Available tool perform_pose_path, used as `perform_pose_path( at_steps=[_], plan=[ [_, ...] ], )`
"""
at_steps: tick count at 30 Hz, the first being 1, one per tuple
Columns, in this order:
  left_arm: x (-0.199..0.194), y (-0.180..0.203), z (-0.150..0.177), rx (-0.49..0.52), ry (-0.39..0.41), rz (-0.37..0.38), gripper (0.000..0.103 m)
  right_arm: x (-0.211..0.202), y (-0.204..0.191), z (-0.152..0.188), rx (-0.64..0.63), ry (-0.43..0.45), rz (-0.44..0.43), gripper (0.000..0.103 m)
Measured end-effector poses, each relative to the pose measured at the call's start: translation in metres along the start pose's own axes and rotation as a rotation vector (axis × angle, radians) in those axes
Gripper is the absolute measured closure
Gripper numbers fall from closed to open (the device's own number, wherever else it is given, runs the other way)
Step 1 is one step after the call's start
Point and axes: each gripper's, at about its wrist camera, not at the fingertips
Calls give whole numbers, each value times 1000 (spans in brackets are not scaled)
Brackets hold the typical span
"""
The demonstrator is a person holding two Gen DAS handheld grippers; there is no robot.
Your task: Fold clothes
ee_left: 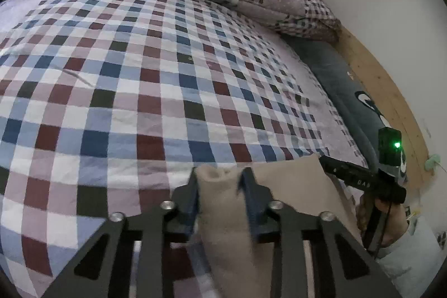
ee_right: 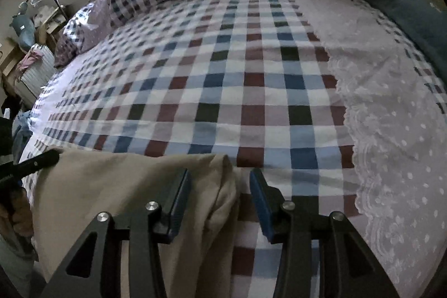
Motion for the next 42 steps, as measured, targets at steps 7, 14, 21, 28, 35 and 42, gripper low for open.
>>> perform_pose_path(
  at_steps=[7,14,21,28,35,42],
  plan=[
    [10,-4,-11,-14,-3,-30,90,6,4,-1,-54,4,4,100],
    [16,-19,-12,-58,-33,-52,80,-15,15,-7,-14,119,113,103],
    [0,-38,-5,-105,-28,12,43,-21,33,-12,81,89,-57,96],
    [-15,-43,-1,-77,-43,64,43,0,7,-9,41,32,-130,54],
    [-7,-40,-2,-44,-78,111,43,28,2,-1,2,-11,-48,97],
    [5,-36,-7,-58,-92,119,43,17,-6,0,-34,76,13,101]
  ],
)
Point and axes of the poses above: each gripper's, at about its wrist camera, not at the fingertips, and x roughly the way its jaws point, y to its right, z to its underside, and after that the axes turned 15 degrees about x, right-handed
